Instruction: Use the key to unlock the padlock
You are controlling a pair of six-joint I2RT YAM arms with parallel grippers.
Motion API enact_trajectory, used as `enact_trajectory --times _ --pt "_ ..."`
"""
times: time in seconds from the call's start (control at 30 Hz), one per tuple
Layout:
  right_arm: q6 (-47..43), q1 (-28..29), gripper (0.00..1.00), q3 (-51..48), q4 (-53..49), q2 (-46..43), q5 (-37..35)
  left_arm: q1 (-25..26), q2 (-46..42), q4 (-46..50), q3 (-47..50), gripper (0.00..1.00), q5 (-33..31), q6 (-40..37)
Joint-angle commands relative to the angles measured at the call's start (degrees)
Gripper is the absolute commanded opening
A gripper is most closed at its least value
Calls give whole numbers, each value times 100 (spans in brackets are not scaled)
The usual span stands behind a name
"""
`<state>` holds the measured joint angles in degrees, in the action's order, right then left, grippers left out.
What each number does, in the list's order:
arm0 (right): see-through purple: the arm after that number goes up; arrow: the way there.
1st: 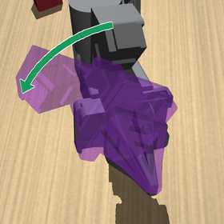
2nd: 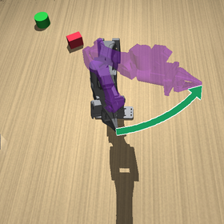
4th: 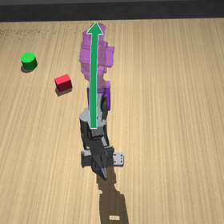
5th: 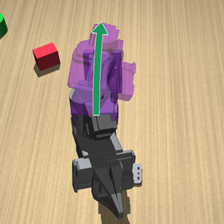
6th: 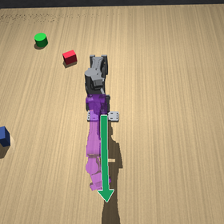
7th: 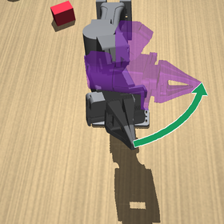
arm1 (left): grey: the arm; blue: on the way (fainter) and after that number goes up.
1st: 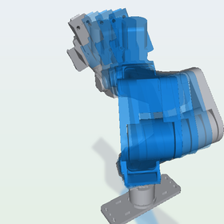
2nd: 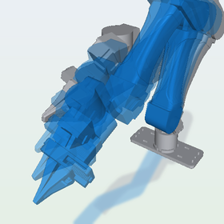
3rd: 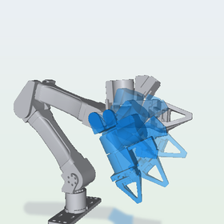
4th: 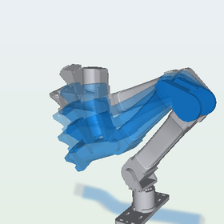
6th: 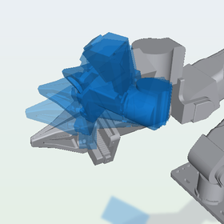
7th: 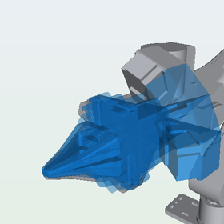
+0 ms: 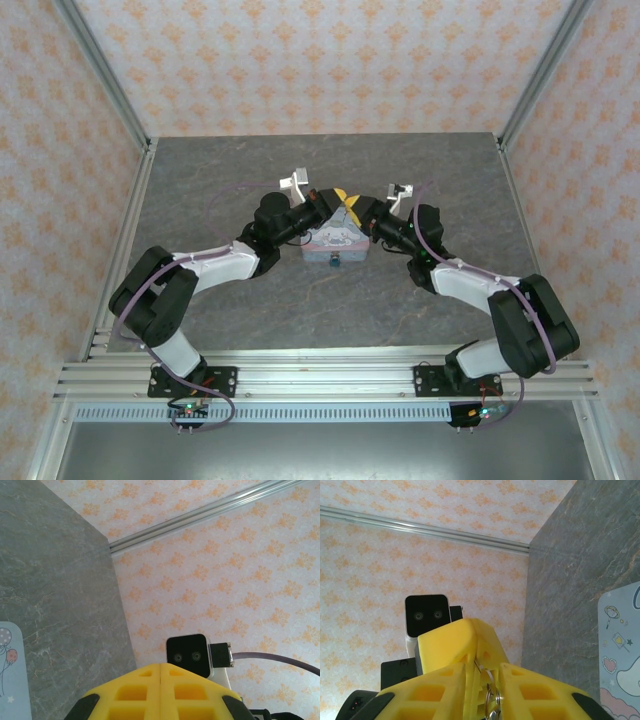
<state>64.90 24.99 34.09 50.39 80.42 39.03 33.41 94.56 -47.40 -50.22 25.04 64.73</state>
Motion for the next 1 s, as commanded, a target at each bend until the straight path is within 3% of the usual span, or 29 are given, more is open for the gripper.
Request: enact_trajectory --times 0.0,0.33,0.83,0.9,0.97 --pt "-9 26 22 -104 366 -102 88 87 66 -174 -144 0 12 49" --pt "-6 -19 12 -114 357 -93 34 105 46 -151 -127 0 20 40" --pt "-8 -183 7 -357 349 -262 74 105 43 -59 -151 0 25 22" --pt "-13 -185 9 -359 357 -262 95 106 31 -35 -153 0 7 14" --pt "-29 -187 18 -376 359 -270 114 104 19 -19 -147 0 -7 15"
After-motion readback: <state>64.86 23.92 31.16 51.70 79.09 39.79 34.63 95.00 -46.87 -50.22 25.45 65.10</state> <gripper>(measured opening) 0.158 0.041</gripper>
